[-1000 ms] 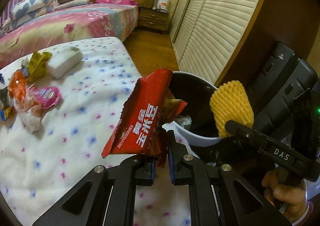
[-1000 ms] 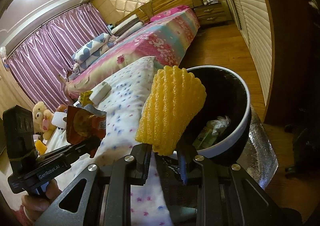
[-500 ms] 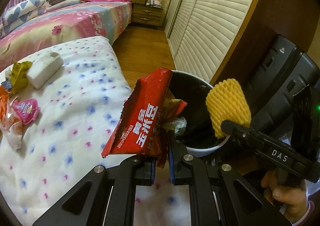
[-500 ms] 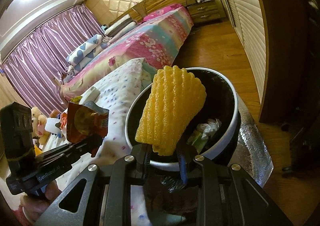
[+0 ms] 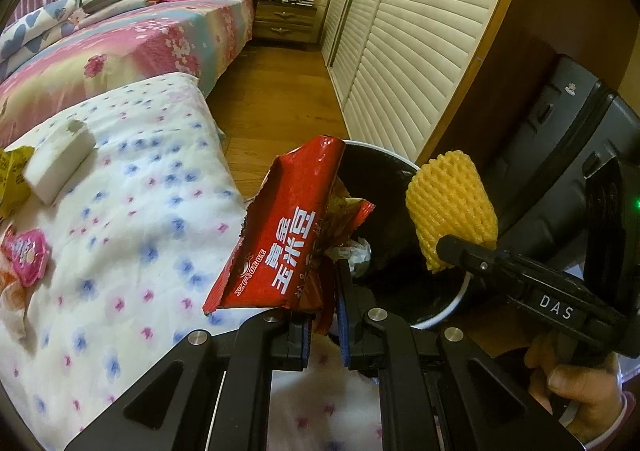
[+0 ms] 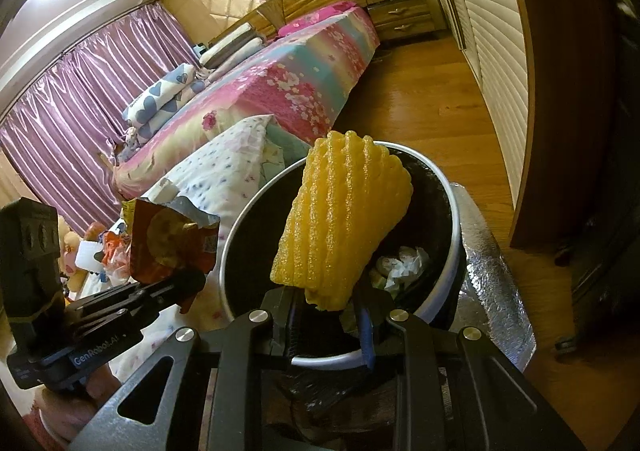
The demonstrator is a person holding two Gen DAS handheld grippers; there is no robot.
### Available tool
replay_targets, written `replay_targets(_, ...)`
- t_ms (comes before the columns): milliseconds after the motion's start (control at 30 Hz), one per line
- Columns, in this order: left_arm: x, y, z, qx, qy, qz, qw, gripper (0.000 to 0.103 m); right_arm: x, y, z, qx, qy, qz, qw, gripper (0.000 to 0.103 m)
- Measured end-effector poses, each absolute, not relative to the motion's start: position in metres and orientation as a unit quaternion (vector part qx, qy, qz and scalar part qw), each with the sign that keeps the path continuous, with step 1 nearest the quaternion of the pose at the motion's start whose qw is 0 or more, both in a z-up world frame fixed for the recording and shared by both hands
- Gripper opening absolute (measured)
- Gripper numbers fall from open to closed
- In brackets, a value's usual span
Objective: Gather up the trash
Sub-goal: 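Carry the red snack bag and yellow foam net over the trash bin, then open both tools to drop the snack bag and foam net into the bin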
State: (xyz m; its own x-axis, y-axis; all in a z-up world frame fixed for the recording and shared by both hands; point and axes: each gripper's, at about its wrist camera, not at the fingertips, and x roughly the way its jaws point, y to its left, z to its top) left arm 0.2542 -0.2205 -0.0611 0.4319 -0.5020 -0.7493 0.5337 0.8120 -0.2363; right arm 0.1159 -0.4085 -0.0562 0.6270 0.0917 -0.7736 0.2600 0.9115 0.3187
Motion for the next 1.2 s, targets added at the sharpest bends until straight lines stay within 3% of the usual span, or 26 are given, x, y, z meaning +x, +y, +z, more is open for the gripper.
replay_targets(667,0.28,-0.248,-0.07,0.028,0.457,-0.309,0.834,0.01,0.137,-0.425,-0.065,0.201,0.449,-0.053,0.869,0.027)
replay_targets(833,0.279,-0.25,-0.067,0.027,0.456,-0.306,0.836,0.019,0.139,-0.427,-0.066,0.202,0.451,-0.056,0.867,0.028)
replay_targets(933,0.278,-0.25,-0.065,0.026,0.453,-0.306,0.837,0.027,0.14,-0.429,-0.066,0.203,0.452,-0.061,0.866,0.035)
replay_targets(1000,0.276,-0.249,-0.064,0.024,0.452,-0.304,0.839,0.043,0.14,-0.43,-0.066,0.204,0.452,-0.066,0.866,0.04)
replay_targets(1033,0.276,-0.247,-0.063,0.03,0.447,-0.314,0.837,0.048,0.139,-0.432,-0.065,0.206,0.451,-0.068,0.866,0.047)
replay_targets(1067,0.275,-0.244,-0.063,0.027,0.445,-0.314,0.838,0.048,0.138,-0.432,-0.065,0.207,0.449,-0.069,0.867,0.054)
replay_targets(1200,0.268,-0.232,-0.061,0.014,0.443,-0.308,0.842,0.048,0.134,-0.43,-0.057,0.205,0.437,-0.071,0.873,0.06)
